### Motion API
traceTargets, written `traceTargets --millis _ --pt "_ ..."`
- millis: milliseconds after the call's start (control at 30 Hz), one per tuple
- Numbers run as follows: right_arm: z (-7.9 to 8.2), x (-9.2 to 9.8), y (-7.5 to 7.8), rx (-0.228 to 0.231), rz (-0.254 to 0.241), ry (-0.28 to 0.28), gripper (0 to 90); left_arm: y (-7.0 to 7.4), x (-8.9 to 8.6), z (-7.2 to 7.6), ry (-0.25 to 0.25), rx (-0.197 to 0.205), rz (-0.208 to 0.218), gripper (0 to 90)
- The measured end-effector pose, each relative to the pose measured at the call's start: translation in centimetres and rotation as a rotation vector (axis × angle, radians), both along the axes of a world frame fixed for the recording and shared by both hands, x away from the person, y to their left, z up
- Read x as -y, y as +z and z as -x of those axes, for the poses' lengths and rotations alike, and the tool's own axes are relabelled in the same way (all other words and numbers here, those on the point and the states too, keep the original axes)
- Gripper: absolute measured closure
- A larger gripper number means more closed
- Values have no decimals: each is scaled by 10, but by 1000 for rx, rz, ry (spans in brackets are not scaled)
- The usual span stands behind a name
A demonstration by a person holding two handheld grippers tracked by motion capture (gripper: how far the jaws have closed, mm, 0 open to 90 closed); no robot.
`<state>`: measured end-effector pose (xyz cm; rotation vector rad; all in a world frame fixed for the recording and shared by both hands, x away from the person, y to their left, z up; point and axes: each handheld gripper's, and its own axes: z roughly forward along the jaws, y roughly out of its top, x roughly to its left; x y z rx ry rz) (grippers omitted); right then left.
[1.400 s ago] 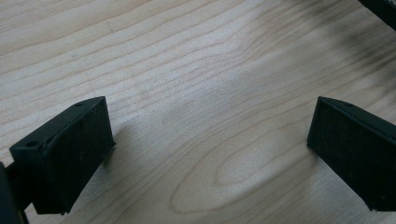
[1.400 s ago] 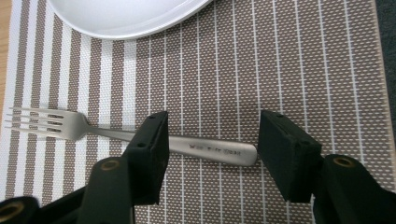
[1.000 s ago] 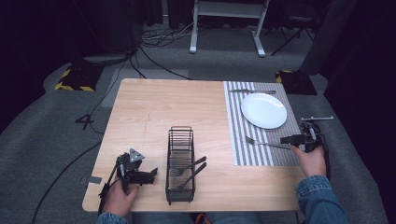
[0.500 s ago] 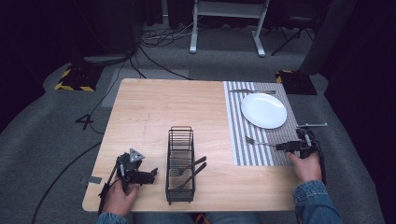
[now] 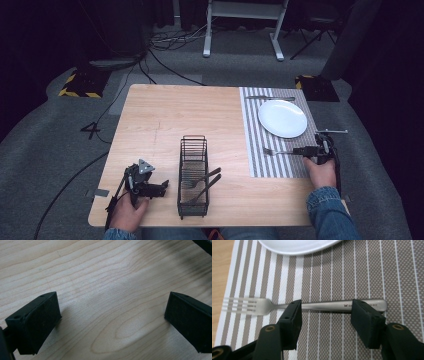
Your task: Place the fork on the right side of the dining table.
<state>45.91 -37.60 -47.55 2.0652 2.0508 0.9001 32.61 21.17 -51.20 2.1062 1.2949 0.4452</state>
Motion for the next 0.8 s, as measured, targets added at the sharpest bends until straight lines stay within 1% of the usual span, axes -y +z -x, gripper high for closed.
traceTargets --millis 167,233,267,333,367,433,500,533,667,733,800 --pt "-5 3 -2 31 -25 -33 419 0 0 0 -1 0 -1 3" --pt "-5 4 -3 35 -25 -32 420 0 0 0 -1 0 -1 3" --pt "-5 4 -3 35 -24 -32 420 0 0 0 -1 0 -1 3" --pt "-4 3 -1 32 -3 -37 430 0 0 0 -1 0 -1 3" --pt "-3 3 0 40 3 -29 432 0 0 0 -1 0 -1 3" --pt "0 3 5 53 1 -25 434 0 0 0 -1 0 -1 3" --pt "4 2 11 84 5 -12 434 0 0 0 -1 0 -1 3" --pt "5 2 14 85 5 -11 432 0 0 0 -1 0 -1 3" --pt "12 -2 30 125 10 21 423 0 0 0 -3 -4 -2 3" --pt "16 -5 38 148 10 47 419 0 0 0 -3 -4 -2 3" --pt "18 -9 44 155 5 62 419 0 0 0 -3 -4 -2 3"
